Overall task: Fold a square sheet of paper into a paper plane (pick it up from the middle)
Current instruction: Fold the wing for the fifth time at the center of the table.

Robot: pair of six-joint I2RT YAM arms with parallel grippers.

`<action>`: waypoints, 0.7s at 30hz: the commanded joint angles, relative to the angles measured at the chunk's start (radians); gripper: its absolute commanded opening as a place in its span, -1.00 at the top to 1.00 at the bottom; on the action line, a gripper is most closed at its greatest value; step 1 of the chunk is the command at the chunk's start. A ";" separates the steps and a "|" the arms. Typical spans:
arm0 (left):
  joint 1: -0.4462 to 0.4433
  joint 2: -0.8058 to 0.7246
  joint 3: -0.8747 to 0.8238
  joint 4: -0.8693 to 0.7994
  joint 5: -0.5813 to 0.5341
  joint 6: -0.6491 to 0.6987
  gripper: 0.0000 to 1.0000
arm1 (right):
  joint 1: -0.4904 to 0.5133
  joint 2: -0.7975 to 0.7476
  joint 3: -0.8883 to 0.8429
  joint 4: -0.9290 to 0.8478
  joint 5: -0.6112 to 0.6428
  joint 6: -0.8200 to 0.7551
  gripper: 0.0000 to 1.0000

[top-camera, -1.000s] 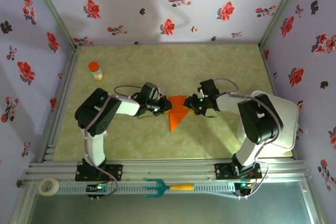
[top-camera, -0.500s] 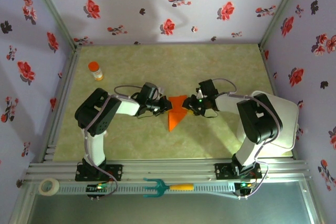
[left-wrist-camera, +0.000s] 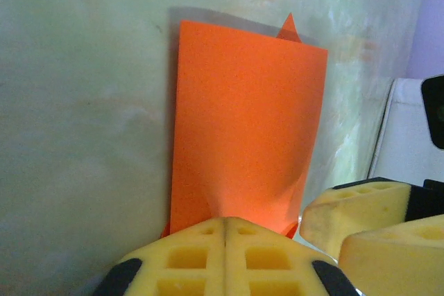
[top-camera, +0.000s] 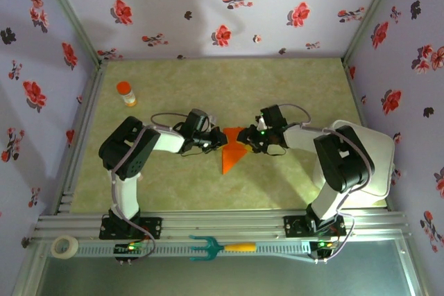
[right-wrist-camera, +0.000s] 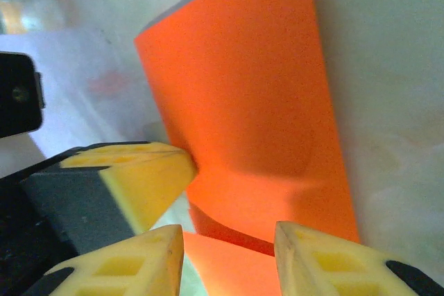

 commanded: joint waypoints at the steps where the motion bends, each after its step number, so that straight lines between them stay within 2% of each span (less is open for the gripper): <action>1: 0.015 0.014 -0.024 -0.092 -0.015 0.003 1.00 | 0.004 -0.053 -0.033 0.002 0.010 0.042 0.20; 5: 0.014 0.011 -0.028 -0.089 -0.015 0.002 1.00 | 0.005 -0.120 -0.043 -0.155 0.160 -0.023 0.18; 10: 0.017 0.014 -0.024 -0.091 -0.015 0.002 1.00 | 0.009 -0.069 -0.037 -0.121 0.114 -0.022 0.19; 21: 0.016 0.017 -0.023 -0.089 -0.014 0.003 1.00 | 0.007 -0.034 -0.045 -0.064 0.111 0.008 0.17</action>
